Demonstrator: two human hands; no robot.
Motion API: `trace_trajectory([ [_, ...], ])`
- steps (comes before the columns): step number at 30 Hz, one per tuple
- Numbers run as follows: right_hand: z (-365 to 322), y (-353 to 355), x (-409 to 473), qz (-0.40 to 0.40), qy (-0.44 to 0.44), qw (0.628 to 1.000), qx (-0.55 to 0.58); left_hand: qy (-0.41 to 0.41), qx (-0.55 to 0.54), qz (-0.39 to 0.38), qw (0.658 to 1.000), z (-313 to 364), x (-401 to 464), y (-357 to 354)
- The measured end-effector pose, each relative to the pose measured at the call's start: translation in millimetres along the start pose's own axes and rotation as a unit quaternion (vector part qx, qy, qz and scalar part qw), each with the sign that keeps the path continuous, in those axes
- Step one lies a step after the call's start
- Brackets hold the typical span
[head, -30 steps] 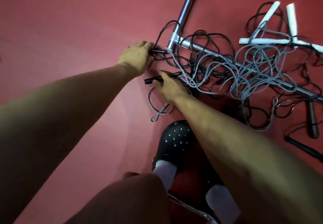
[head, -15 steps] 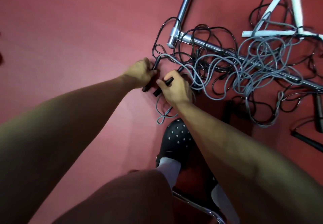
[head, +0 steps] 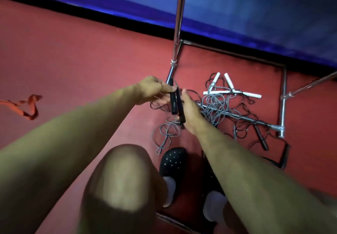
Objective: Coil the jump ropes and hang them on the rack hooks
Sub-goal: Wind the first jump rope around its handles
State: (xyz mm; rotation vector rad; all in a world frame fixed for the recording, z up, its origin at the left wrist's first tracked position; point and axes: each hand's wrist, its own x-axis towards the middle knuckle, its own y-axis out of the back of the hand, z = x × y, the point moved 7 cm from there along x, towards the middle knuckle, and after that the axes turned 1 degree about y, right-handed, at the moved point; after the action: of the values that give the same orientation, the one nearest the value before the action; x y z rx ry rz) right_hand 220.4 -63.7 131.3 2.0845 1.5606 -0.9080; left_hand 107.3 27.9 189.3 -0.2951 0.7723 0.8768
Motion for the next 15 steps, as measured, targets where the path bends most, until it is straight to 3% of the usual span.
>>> trace_trajectory([
  [3,-68,3,-52,-0.063,0.053,0.997,0.016,-0.063,-0.043,0.026,0.997,49,-50,-21],
  [7,-141,20,-139,-0.07,0.174,0.981,-0.05,-0.122,-0.103,0.061,0.985,105,-123,-51],
  [11,-182,39,-222,-0.088,0.245,0.964,-0.056,-0.159,-0.084,0.046,0.983,155,-196,-77],
  [15,-216,57,-299,-0.094,0.293,0.951,-0.013,-0.174,-0.048,0.127,0.975,191,-256,-86],
])
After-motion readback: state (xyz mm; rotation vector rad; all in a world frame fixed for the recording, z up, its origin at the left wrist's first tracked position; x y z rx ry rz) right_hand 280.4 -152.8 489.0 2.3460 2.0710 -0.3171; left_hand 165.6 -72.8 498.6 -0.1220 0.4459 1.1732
